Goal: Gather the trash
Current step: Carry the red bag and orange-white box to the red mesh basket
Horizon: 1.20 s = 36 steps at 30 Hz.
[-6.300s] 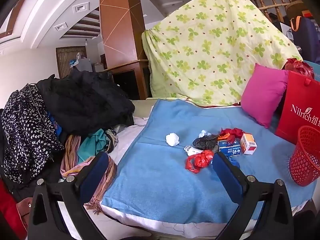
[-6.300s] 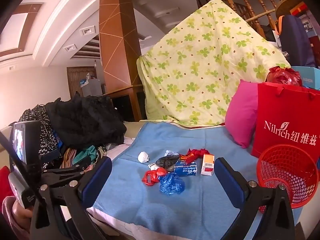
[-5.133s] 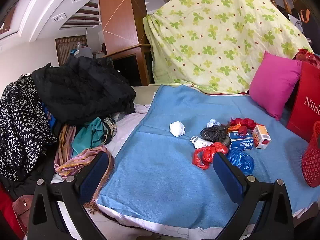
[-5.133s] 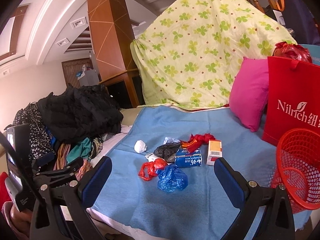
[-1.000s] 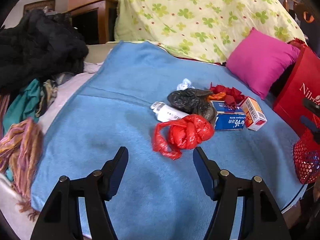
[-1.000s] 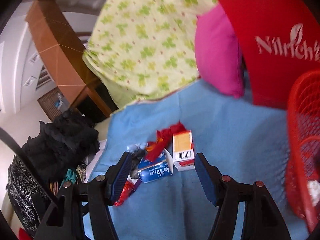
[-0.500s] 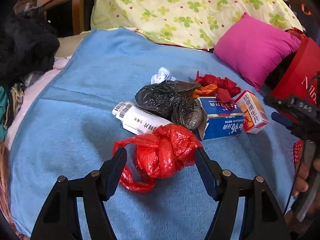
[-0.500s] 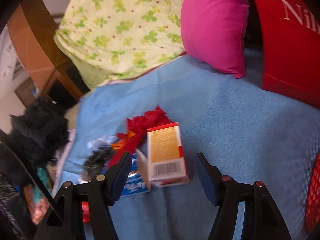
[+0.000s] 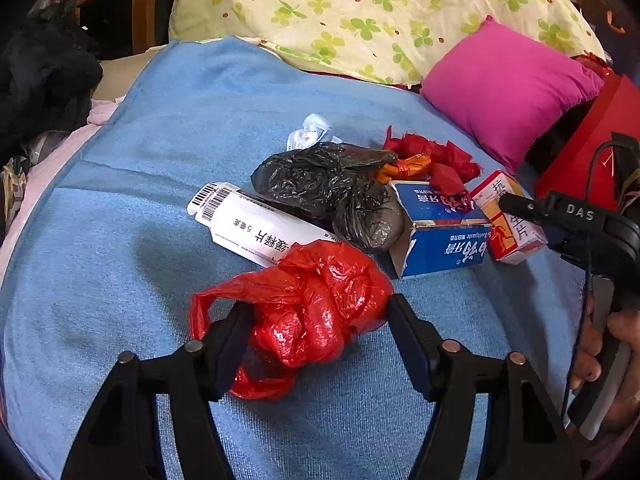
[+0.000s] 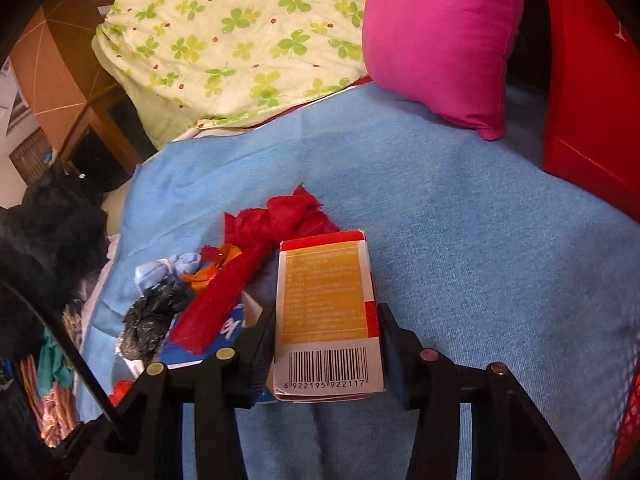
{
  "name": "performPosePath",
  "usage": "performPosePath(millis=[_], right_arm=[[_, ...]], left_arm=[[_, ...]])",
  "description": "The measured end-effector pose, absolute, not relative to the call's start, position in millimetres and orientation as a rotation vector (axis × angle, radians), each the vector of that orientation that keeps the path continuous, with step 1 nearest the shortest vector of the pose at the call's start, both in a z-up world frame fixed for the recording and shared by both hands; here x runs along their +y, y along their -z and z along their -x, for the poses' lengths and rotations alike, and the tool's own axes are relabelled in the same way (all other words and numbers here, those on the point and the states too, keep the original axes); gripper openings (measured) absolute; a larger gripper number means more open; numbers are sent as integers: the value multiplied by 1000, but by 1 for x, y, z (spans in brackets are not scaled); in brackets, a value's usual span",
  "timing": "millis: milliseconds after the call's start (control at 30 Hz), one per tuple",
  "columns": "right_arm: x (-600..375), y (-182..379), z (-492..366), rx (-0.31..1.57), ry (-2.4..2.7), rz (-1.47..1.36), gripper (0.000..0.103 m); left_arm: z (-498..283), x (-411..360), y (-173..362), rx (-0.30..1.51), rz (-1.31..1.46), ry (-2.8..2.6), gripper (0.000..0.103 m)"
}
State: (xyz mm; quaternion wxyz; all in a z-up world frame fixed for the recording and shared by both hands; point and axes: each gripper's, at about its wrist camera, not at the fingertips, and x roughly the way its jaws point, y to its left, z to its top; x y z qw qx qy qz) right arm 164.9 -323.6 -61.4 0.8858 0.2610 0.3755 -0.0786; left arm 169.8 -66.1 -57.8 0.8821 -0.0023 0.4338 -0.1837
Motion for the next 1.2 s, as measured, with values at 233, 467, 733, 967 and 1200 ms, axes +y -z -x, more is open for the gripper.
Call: performPosePath(millis=[233, 467, 733, 967, 1200], right_arm=[[-323, 38, -140, 729, 148, -534, 50], [-319, 12, -102, 685, 104, -516, 50], [-310, -13, -62, 631, 44, -498, 50], [-307, -33, -17, 558, 20, -478, 50], [-318, -49, 27, 465, 11, -473, 50]], left_arm=[[-159, -62, 57, 886, -17, 385, 58], [-139, -54, 50, 869, -11, 376, 56], [-92, -58, 19, 743, -26, 358, 56], [-45, -85, -2, 671, -47, 385, 56], [-17, -121, -46, 595, -97, 422, 57]])
